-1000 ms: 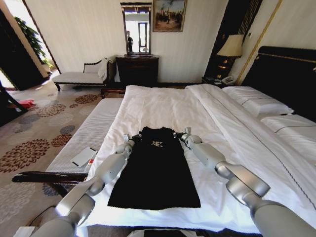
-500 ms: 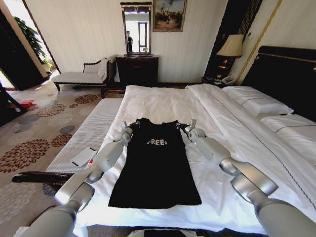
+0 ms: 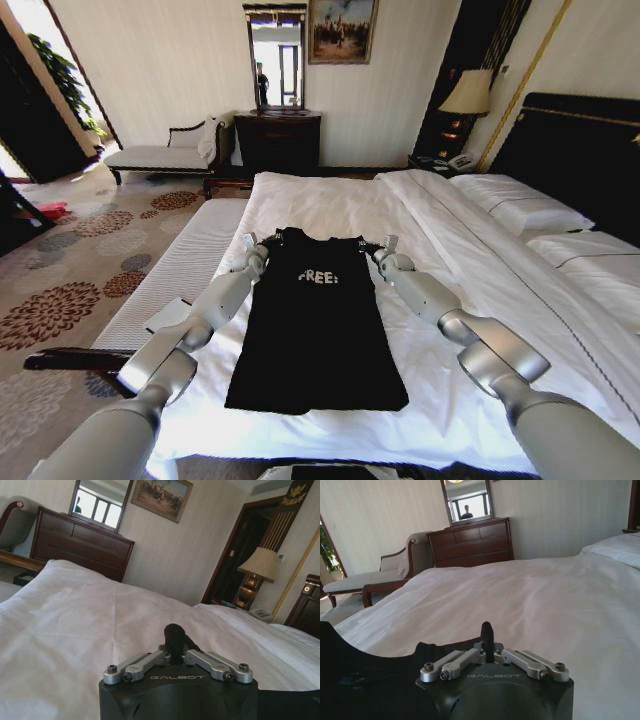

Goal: Fold the clothes on the bed.

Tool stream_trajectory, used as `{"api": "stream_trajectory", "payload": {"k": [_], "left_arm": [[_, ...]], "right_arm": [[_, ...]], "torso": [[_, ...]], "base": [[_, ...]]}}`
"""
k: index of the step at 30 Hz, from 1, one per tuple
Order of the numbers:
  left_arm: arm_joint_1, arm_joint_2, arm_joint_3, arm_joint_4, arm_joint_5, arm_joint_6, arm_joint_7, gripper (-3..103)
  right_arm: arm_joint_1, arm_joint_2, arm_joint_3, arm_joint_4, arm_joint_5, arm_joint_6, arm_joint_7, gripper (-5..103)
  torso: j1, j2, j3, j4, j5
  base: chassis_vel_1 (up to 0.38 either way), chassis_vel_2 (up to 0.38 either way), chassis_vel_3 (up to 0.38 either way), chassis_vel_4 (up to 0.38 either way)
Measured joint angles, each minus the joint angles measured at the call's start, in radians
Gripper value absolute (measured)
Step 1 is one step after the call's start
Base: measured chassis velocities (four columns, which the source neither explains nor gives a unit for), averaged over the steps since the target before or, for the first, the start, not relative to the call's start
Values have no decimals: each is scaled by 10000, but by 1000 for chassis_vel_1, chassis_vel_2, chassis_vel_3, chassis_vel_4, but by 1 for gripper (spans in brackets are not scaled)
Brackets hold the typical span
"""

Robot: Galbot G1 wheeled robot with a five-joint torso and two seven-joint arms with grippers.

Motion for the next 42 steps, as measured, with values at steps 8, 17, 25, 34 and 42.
{"api": "stream_trajectory", "payload": {"k": [8, 17, 25, 34, 42], "left_arm": [[-602, -327, 38, 846, -36, -113, 222, 1], [-1095, -467, 17, 1544, -35, -188, 452, 1], [-1073, -442, -12, 1467, -30, -193, 476, 1], [-28, 305, -188, -675, -338, -60, -62, 1], [1149, 1292, -657, -3012, -746, 122, -654, 1]], "right_arm": [[259, 254, 1, -454, -7, 134, -42, 2], [483, 514, 22, -986, -9, 569, -233, 2], [502, 607, 61, -1146, -51, 965, -320, 2], [-156, -134, 437, 488, -30, 1061, -72, 2], [-1269, -1907, 900, 3118, 37, 1198, 111, 2]], "torso": [[0, 0, 0, -9, 0], [0, 0, 0, -5, 0], [0, 0, -1, -3, 1], [1, 0, -2, 0, 1], [-2, 2, -3, -12, 0]], "base": [[0, 0, 0, 0], [0, 0, 0, 0], [0, 0, 0, 0], [0, 0, 0, 0], [0, 0, 0, 0]]}}
